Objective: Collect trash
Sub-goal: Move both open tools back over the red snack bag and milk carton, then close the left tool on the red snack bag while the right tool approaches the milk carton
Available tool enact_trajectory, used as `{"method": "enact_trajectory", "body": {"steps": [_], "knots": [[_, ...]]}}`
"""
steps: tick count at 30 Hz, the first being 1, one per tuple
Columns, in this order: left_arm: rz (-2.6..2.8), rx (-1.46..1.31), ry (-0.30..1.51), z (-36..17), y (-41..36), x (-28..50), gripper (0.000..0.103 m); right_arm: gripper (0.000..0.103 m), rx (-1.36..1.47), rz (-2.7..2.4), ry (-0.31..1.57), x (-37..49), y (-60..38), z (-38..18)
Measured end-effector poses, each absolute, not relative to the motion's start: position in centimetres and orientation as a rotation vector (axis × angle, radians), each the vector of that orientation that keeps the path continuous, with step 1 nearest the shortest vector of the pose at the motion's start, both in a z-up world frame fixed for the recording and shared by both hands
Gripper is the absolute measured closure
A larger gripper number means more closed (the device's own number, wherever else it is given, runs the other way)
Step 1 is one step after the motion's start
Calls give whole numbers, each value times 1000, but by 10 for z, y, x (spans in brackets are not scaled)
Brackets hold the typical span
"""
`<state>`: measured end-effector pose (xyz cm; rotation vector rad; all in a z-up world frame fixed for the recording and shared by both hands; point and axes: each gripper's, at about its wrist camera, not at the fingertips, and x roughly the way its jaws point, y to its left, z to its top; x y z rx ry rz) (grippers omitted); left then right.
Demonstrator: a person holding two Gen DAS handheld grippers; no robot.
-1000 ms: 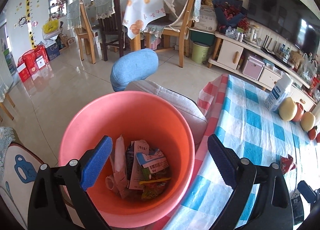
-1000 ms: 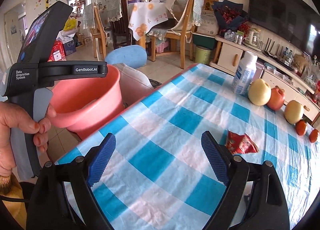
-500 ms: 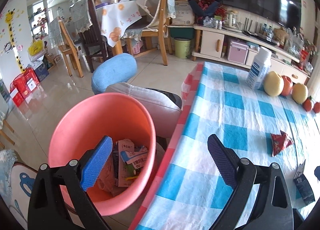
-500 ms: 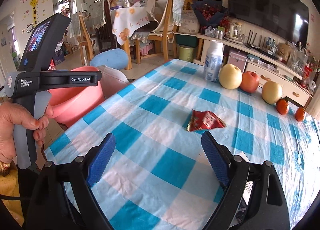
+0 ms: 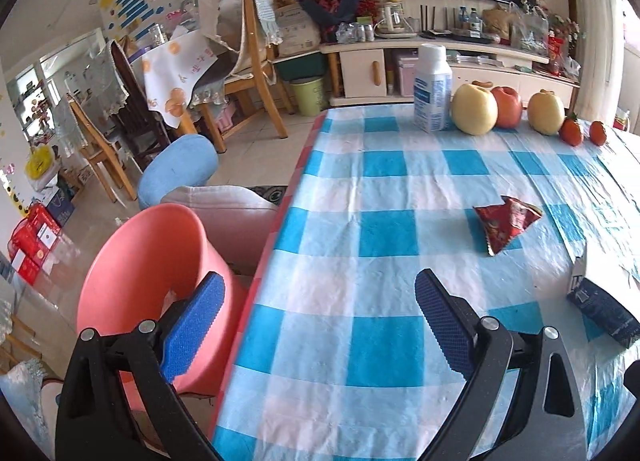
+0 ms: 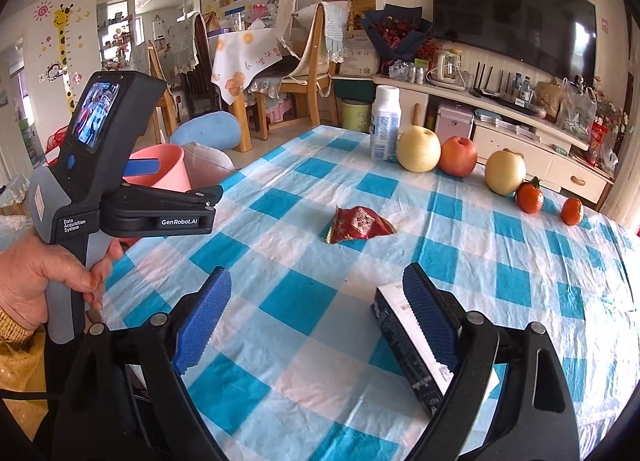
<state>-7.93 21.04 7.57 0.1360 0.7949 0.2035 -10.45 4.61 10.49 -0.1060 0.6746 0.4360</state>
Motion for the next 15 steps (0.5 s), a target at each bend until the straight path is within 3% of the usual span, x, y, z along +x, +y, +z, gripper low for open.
{"method": "enact_trajectory", "body": {"steps": [15], "knots": [[7,257,838,52,123,-107,8,15,-67,431,739,-116,-19,91]]}}
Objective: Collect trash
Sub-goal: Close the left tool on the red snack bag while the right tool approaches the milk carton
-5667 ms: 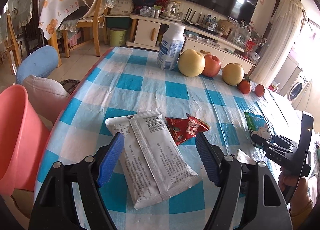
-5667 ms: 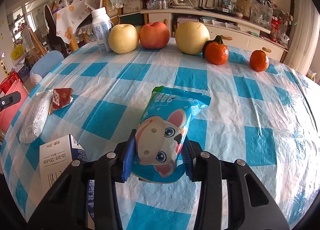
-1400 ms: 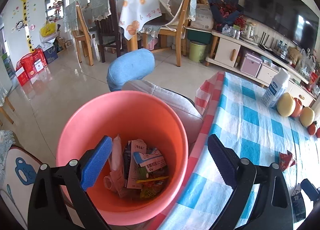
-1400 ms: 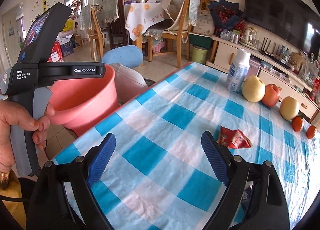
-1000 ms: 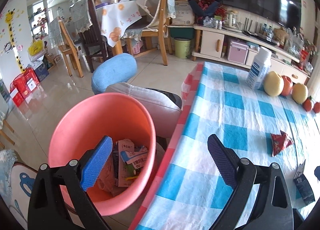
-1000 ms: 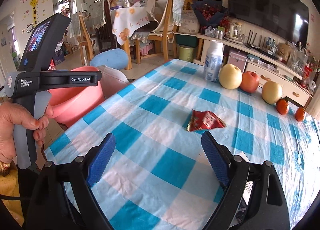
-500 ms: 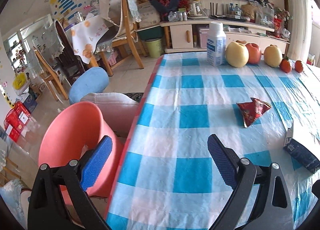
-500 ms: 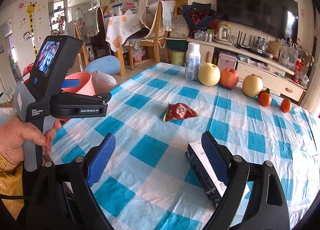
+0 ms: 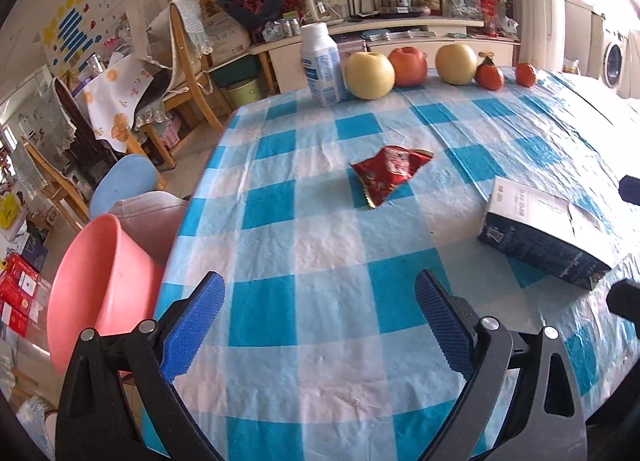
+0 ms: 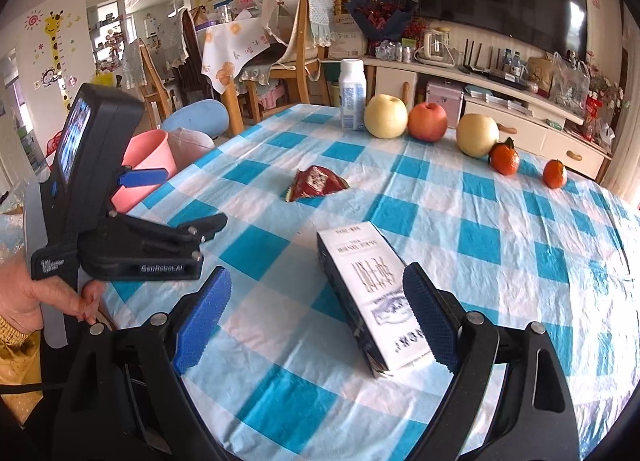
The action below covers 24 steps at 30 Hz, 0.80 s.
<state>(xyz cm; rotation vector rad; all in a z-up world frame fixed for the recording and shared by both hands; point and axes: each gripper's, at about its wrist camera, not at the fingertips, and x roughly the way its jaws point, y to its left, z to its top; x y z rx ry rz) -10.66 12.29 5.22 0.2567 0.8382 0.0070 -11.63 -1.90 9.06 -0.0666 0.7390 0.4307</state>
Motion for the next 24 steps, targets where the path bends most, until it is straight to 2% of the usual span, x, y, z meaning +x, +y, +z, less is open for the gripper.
{"method": "enact_trajectory", "body": {"steps": [11,24], "knots": [[-124,246,867,43,96,-119,8,15,-11,427,814,-106,-71,79],[-143,-57,903,42,114,-59,8,15,-9,470,903,-88,-72,54]]}}
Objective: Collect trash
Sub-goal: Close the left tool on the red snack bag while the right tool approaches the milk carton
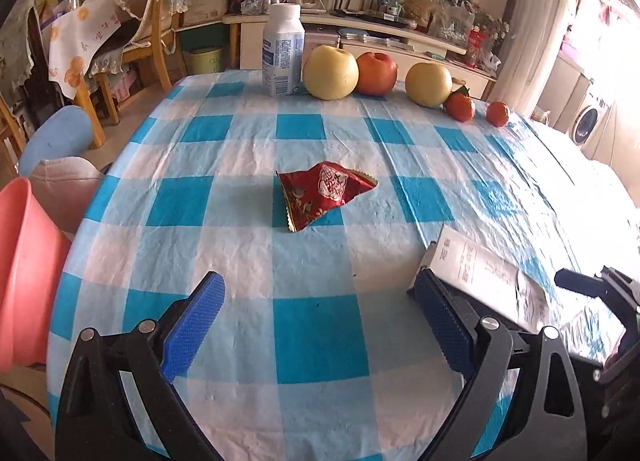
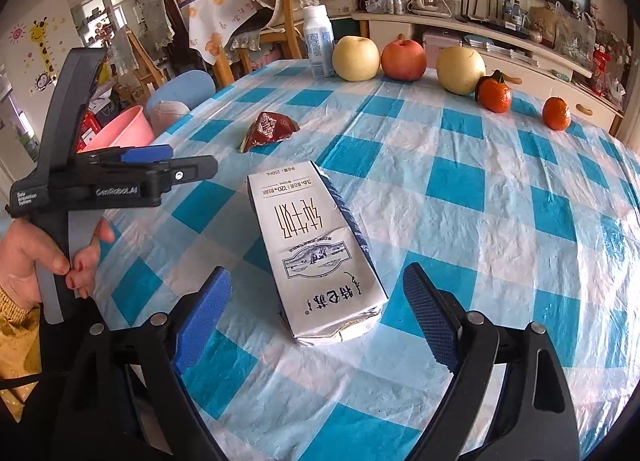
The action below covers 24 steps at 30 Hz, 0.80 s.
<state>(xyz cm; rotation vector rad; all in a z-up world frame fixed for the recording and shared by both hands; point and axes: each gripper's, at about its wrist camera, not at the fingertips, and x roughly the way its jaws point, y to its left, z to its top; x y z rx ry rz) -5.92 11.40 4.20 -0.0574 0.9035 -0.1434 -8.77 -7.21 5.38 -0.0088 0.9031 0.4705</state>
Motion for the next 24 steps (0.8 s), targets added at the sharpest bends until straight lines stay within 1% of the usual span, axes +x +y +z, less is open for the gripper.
{"method": "enact_trajectory", "body": {"steps": [11,19,24], "knots": [[-98,-249,928,21,103,2,8,15,18,510,901,-76,-71,58],[-44,-288,957,11,100,27,8,15,20,526,924,-65,-69,53],[-30,-260,972,9,95,34,8,15,15,527,952,-60,-65,47]]}}
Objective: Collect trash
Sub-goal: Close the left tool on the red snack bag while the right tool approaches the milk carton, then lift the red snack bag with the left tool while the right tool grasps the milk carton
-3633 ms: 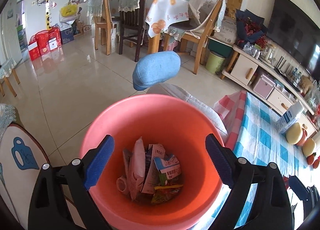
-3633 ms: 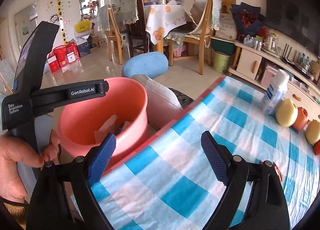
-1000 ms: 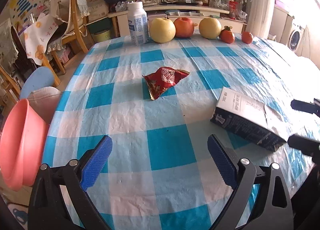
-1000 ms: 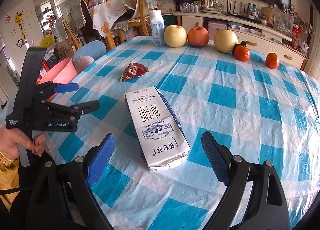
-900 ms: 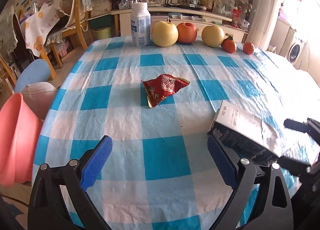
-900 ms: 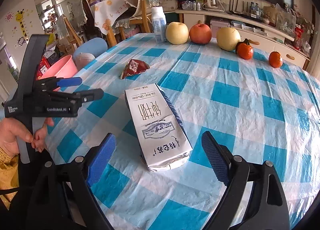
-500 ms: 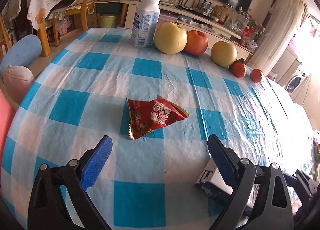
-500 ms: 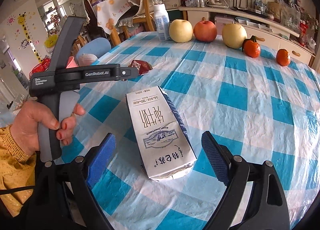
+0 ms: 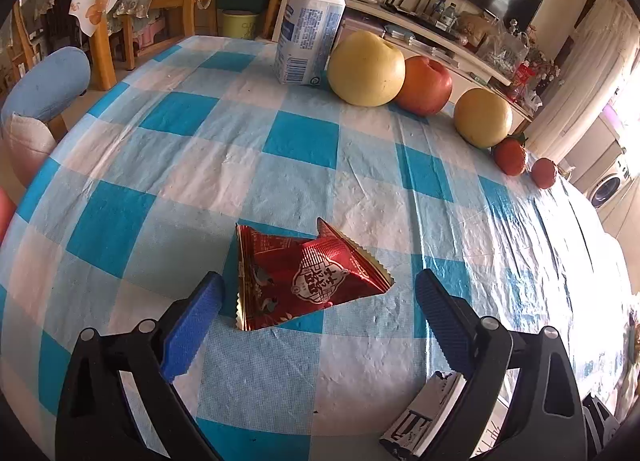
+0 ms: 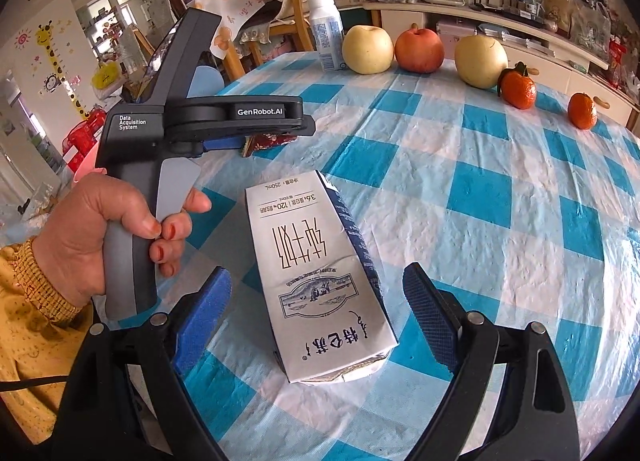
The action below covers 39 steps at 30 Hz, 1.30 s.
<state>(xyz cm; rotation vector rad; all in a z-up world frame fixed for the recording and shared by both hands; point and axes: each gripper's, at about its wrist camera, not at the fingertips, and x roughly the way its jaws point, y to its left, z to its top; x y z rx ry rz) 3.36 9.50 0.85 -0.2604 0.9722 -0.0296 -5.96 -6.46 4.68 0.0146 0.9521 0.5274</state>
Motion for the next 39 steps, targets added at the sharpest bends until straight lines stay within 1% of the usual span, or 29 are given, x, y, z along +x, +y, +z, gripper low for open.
{"method": "enact_trajectory", "body": {"steps": [4,5,6,8,10,11,13,18,21,30,36,38,39], "knots": [[-24,-229,974,7,90,37,9,15,3,533,955,-60,-62,47],[-20,-219,974,7,90,37,11,15,2,533,956,-60,-62,46],[-14,-207,973,7,89,37,15,15,1,532,957,-60,-62,46],[-4,-191,973,8,89,37,21,15,2,529,960,-60,-63,46],[-2,-188,974,8,90,36,23,15,4,528,962,-60,-63,45],[3,-182,972,9,91,36,27,15,4,528,964,-59,-63,45],[13,-168,967,9,91,34,32,15,2,525,969,-59,-63,44],[-4,-164,957,9,92,31,37,15,-1,520,976,-57,-62,40],[-8,-164,958,9,94,29,43,15,0,516,980,-56,-62,39],[-28,-174,955,11,100,19,49,15,-20,503,994,-53,-60,30],[-40,-169,941,16,107,6,51,15,-33,505,985,-52,-58,29],[-42,-161,938,18,109,1,51,16,-39,504,982,-53,-57,29],[-42,-158,937,19,110,-2,51,19,-40,504,982,-53,-57,29]]}}
